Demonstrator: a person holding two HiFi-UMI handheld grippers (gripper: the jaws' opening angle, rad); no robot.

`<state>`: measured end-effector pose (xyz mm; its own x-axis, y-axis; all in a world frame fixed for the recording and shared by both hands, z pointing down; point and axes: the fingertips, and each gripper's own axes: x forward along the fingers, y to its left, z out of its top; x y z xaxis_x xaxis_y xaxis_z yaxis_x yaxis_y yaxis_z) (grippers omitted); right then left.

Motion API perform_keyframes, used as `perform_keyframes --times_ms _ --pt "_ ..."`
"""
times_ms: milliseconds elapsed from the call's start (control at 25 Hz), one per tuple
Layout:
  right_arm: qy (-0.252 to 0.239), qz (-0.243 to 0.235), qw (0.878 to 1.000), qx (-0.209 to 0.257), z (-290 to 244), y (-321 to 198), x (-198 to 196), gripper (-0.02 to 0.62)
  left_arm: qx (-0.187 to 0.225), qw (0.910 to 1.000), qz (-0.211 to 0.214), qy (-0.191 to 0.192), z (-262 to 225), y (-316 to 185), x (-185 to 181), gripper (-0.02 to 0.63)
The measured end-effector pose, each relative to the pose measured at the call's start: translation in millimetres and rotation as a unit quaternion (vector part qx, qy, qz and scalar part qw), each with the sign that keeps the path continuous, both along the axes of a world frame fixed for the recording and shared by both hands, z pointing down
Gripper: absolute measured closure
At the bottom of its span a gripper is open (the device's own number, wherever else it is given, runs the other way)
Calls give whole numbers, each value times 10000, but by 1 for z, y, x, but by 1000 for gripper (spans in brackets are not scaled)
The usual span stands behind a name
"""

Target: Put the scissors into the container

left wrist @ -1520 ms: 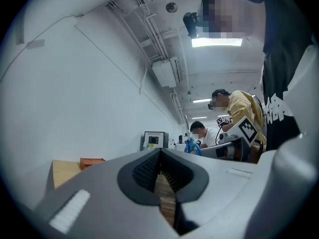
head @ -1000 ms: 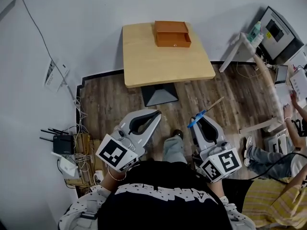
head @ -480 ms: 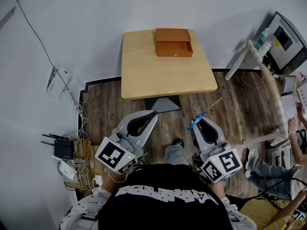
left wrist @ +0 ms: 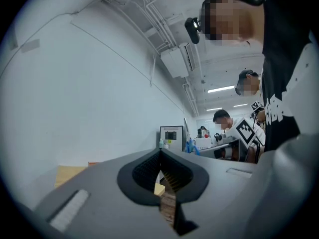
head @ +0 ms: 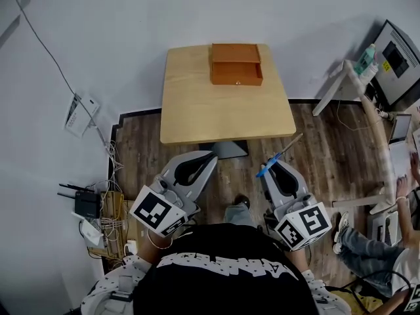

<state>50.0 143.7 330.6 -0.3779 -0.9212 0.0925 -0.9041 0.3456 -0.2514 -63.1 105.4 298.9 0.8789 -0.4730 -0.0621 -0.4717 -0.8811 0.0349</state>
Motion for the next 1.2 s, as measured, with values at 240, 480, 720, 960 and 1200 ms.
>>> perform_keyframes --times_ms 240,480,720,960,1200 --pt "-74 -150 9999 -4 1 -17 22 497 -69 9999 -121 -35 -4 -13 19 606" --pt "5 -313 9995 71 1 -29 35 497 -12 9995 -294 -122 -5 -24 28 606" --pt "56 -381 9992 68 4 -36 43 497 4 9991 -397 -178 -5 -33 34 604" --pt "59 -366 9993 41 9 -46 52 497 -13 9988 -430 -228 -3 -42 41 606" --pt "52 -332 9994 -16 13 -57 66 497 -131 9987 -439 -237 2 -53 51 604"
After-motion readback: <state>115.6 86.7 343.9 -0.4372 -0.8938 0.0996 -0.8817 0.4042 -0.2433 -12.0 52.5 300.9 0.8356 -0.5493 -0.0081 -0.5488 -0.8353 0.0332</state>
